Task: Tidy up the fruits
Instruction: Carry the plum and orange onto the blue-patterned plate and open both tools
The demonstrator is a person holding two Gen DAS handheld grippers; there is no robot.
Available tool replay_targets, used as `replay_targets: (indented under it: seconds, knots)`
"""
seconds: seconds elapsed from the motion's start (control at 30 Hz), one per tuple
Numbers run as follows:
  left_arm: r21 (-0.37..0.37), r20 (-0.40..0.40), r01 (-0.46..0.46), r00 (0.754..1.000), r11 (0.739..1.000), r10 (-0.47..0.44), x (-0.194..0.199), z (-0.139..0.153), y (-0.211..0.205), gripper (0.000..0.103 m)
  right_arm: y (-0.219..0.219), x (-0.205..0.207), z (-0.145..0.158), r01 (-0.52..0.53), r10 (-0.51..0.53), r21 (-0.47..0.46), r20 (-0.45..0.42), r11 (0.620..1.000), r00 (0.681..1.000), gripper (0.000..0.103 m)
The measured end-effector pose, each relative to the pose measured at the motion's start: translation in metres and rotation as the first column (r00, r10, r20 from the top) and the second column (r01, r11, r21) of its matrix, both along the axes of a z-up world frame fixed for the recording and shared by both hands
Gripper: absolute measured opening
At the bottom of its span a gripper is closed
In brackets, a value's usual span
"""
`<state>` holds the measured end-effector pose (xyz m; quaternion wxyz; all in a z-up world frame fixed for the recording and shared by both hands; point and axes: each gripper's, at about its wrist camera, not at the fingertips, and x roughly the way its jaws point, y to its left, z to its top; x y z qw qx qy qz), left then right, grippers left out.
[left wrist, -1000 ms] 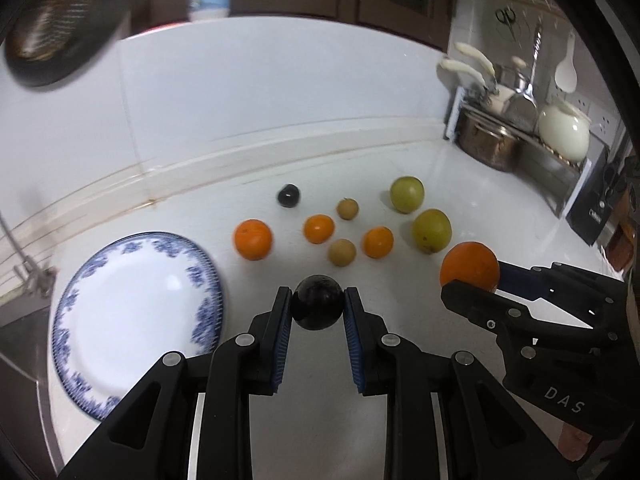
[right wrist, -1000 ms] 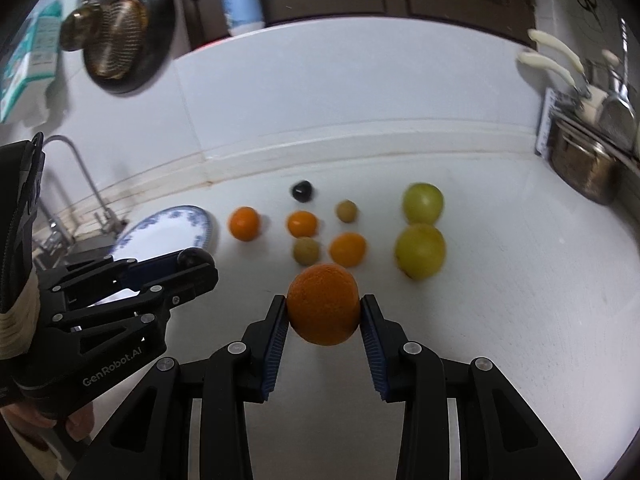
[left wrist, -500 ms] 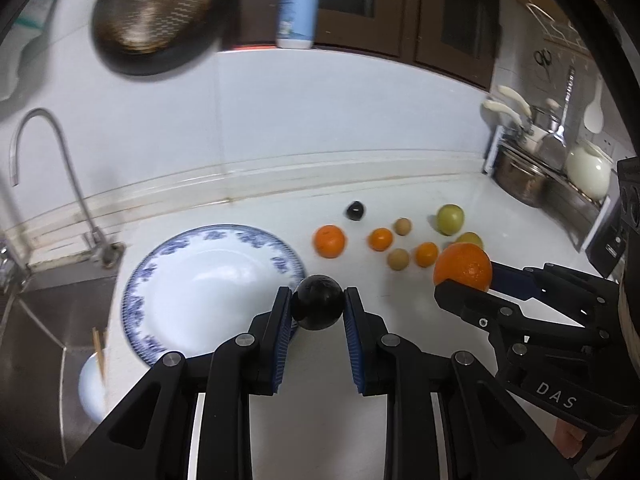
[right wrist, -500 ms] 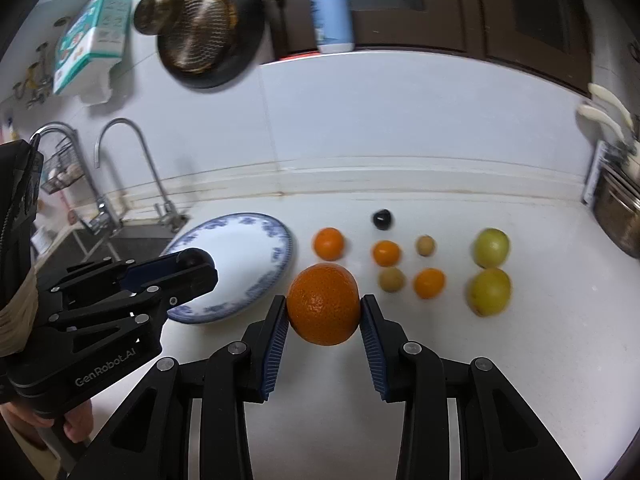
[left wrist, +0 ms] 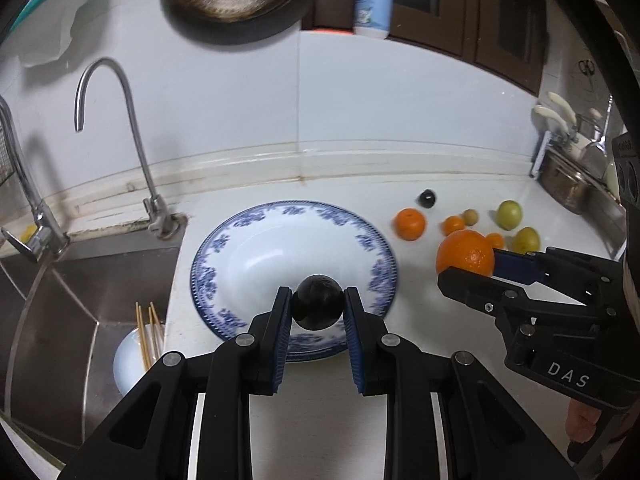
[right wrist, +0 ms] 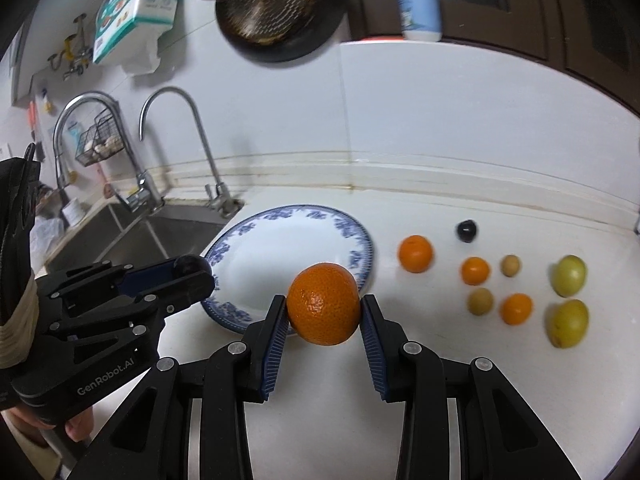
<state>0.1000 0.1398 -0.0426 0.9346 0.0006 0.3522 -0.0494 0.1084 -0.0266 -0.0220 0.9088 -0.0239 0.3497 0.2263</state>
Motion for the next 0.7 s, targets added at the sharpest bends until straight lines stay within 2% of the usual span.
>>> replay_targets:
  seconds: [0.33, 0.7]
  knots:
    - [0.034, -0.052, 0.009, 0.999, 0.999, -0.007, 0.032, -0.026, 0.020, 0.026, 0.034, 0.043, -0.027, -0.066, 0.063, -0.039, -0.075, 0.997, 0.995, 0.038]
    - [0.021, -0.127, 0.006, 0.992, 1.000, -0.003, 0.060, -0.051, 0.033, 0.026, 0.050, 0.081, -0.059, -0.085, 0.073, -0.076, -0.149, 0.993, 0.986, 0.038]
